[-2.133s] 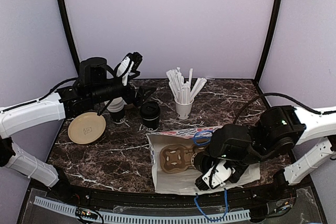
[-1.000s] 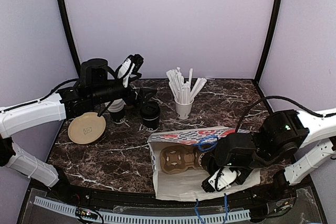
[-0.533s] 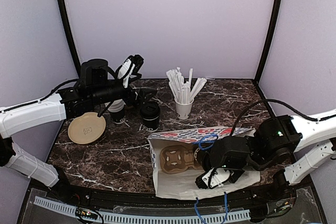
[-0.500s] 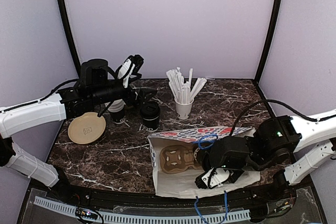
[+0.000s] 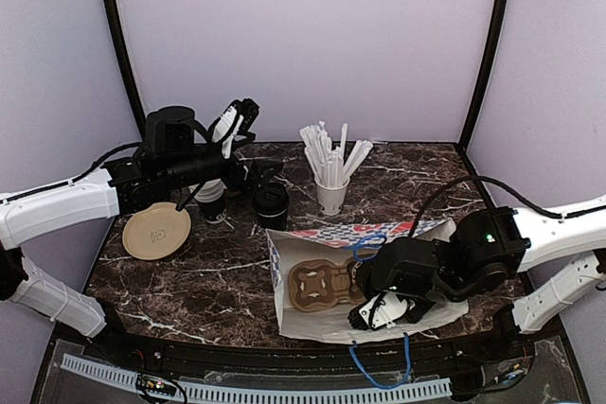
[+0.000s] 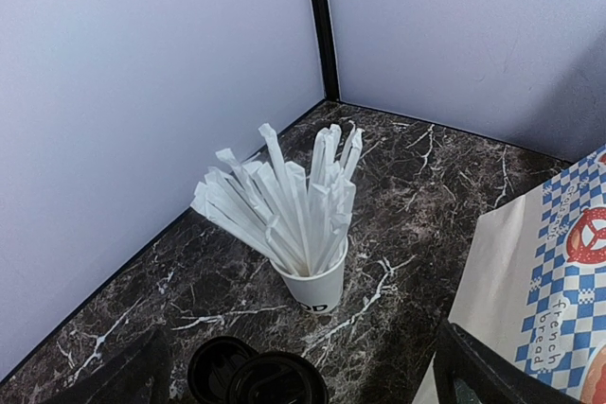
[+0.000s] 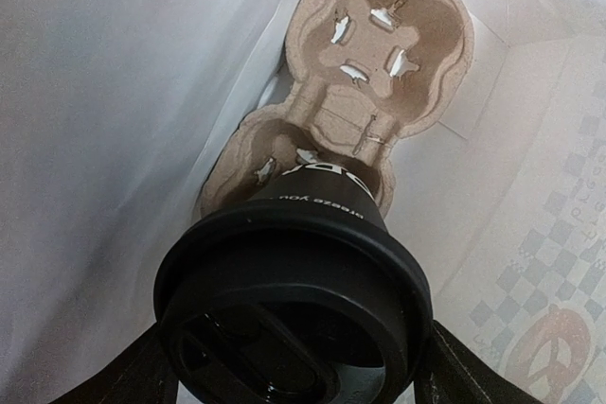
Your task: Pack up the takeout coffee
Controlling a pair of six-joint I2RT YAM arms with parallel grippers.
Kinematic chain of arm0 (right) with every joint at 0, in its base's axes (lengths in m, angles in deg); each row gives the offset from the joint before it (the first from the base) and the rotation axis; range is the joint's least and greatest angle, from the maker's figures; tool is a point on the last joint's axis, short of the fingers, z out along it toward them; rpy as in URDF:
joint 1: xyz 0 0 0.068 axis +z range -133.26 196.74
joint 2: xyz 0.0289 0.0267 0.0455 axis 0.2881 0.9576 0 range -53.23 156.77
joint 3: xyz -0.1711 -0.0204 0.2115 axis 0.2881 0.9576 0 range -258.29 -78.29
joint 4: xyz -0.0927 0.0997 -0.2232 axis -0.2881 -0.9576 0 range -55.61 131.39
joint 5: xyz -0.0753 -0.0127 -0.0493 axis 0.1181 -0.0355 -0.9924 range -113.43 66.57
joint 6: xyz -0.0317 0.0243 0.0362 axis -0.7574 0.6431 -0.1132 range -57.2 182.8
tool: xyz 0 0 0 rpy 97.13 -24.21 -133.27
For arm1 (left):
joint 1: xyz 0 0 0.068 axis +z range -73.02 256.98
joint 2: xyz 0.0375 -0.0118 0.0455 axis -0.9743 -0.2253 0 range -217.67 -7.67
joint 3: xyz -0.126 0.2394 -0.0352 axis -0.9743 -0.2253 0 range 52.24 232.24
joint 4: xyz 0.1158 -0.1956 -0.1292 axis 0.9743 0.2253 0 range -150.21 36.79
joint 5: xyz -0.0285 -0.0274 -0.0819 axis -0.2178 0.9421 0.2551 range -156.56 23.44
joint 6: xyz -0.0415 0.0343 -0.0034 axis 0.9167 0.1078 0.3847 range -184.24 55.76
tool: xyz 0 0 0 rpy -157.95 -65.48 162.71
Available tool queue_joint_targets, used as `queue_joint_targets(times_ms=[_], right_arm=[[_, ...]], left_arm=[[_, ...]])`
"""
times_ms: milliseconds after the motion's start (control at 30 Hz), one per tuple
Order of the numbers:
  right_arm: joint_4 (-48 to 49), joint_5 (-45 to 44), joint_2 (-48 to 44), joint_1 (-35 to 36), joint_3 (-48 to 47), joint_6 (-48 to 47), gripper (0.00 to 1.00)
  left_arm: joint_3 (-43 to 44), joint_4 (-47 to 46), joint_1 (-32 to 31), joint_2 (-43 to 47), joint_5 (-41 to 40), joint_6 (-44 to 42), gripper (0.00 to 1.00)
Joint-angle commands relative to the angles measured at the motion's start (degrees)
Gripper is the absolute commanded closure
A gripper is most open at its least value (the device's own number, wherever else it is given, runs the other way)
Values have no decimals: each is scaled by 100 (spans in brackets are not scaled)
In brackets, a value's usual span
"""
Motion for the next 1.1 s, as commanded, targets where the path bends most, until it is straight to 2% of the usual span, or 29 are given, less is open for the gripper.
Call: queue_joint_targets(times_ms=[0,467,867,1067], right_arm=[[228,101,48,-69,72,-63,37],[391,308,284,-548,93,-130,36],[-333,1699,1254,-1680,-1477,356,37],[-1084,2457,1985,-2341,-2353,509,38]], left_arm=[[-83,33,24,71,49,12,1],[-102,25,23,68,58,-22,1],[-114,22,18,30,86,-10,1],[-92,39,25,32,90,1,1]])
